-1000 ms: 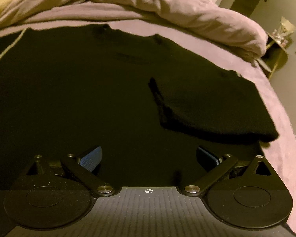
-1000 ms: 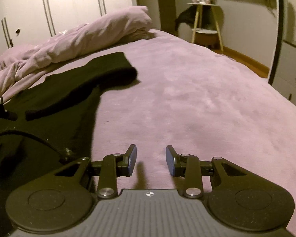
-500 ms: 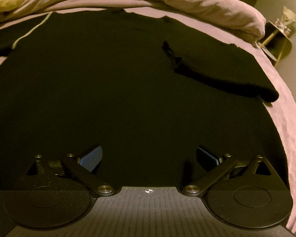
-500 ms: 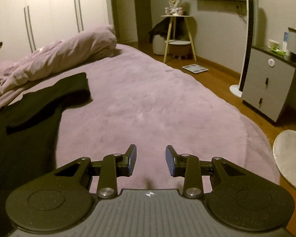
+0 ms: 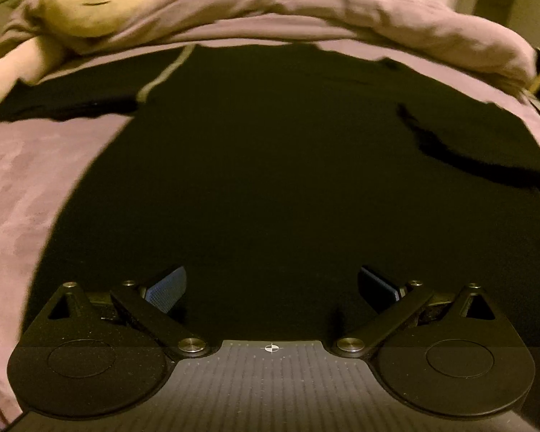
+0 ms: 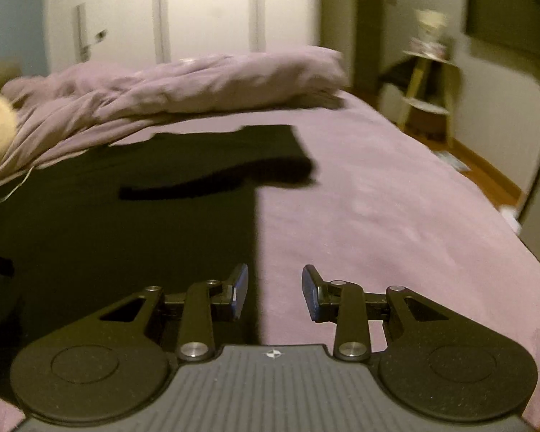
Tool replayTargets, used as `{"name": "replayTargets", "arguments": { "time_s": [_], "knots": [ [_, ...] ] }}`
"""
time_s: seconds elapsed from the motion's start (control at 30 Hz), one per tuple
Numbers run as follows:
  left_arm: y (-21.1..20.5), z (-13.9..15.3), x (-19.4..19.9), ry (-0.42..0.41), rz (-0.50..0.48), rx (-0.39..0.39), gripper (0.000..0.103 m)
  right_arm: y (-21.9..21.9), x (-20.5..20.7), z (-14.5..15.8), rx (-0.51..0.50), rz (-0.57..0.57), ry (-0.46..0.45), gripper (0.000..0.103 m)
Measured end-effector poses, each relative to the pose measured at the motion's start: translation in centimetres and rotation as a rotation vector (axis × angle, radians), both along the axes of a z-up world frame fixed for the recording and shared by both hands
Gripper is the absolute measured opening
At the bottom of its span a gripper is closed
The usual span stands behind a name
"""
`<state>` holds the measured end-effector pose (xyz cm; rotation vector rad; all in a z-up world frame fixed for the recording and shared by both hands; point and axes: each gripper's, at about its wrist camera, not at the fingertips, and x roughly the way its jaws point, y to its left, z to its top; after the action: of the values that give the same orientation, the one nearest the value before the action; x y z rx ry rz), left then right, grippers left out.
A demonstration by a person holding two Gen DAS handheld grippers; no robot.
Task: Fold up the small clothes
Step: 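Open the right tool and lift it away from the folded sleeve, then grasp the sweater side edge with the right tool and fold it inward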
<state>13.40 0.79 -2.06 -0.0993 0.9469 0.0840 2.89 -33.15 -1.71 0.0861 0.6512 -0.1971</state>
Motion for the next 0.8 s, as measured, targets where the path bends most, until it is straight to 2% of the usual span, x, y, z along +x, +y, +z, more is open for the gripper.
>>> {"name": "replayTargets", "arguments": {
  "time_s": [0.2, 0.4, 0.57, 0.8],
  "knots": [
    [3.9, -0.9, 1.2, 0.021, 0.079, 0.015, 0.103, 3.7, 4.9, -1.0, -0.011, 0.069, 0.025, 0.033],
    [5.4, -1.4, 2.1, 0.024, 0.098, 0.056, 0.103, 6.7, 9.4, -2.6, -0.128, 0.114, 0.054, 0.033],
    [6.5, -2.0, 2.8, 0.042, 0.1, 0.037, 0.103, 9.0, 13.1, -4.0, -0.255, 0.154, 0.05, 0.034],
    [7.5, -2.2, 2.9, 0.048, 0.091, -0.008, 0.103, 12.4, 19.6, -6.4, -0.481, 0.244, 0.034, 0.041]
  ]
}}
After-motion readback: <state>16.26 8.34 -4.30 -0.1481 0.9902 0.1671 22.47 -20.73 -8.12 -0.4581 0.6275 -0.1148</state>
